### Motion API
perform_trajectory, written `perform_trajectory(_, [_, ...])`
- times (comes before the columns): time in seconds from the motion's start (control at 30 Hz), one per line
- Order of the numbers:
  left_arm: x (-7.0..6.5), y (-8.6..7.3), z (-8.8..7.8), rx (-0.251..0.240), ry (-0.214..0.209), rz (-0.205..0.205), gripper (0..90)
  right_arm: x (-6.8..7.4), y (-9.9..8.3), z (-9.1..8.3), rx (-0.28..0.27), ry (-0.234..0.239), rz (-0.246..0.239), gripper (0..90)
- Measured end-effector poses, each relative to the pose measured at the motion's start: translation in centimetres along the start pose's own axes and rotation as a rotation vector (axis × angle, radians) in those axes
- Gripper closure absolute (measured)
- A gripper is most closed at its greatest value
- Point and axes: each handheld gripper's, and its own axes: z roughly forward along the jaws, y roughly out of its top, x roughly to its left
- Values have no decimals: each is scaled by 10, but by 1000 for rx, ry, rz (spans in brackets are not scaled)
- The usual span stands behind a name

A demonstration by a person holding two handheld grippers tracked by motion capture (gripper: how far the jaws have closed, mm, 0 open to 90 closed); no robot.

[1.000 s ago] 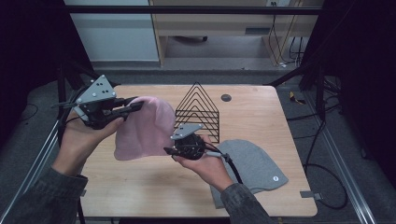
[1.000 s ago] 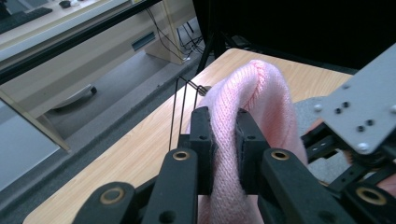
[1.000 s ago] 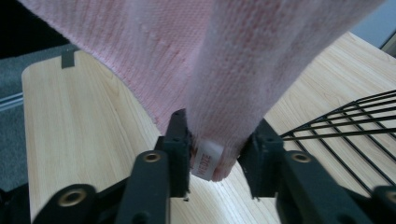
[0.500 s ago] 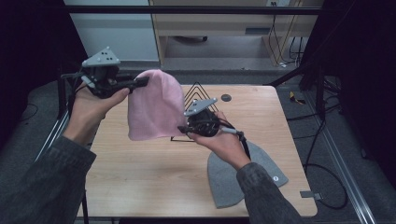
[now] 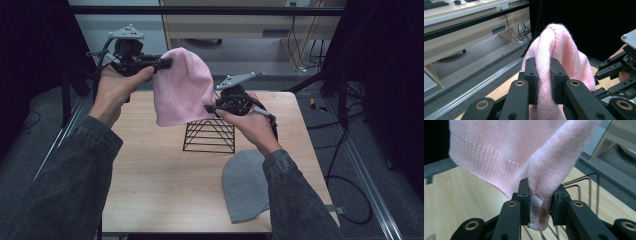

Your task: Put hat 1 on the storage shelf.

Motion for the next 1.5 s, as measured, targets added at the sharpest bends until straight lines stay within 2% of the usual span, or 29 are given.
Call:
perform_trajectory(0.13, [4,1,10,8,-1,-7,790,-14,-4,2,-12,-24,29,729])
perform_trajectory(0.17, [6,1,17,1,-6,-19,790,-18,-5,1,-12,-29,34,728])
perform_trajectory(0.3, [7,-1,31,3,-11,-15,791,-28,-11,0,-3,-65,37,728])
perform_trajectory(0.53, [7,-1,50,-28,-17,-19,790,-38,-21,0,-11,-99,52,723])
perform_trajectory(0.6, [6,-1,52,-34,-15,-14,791,-38,-23,1,-9,-109,44,723])
perform_trajectory(0.87, [4,-4,58,-37,-16,-23,790,-35,-31,4,-5,-96,43,722])
perform_trajectory(1.3, [-2,-16,73,-47,-23,-5,784,-34,-50,11,27,-122,24,707])
perform_trajectory(1.5, [-6,-23,75,-66,-31,-13,783,-32,-58,12,25,-141,19,696])
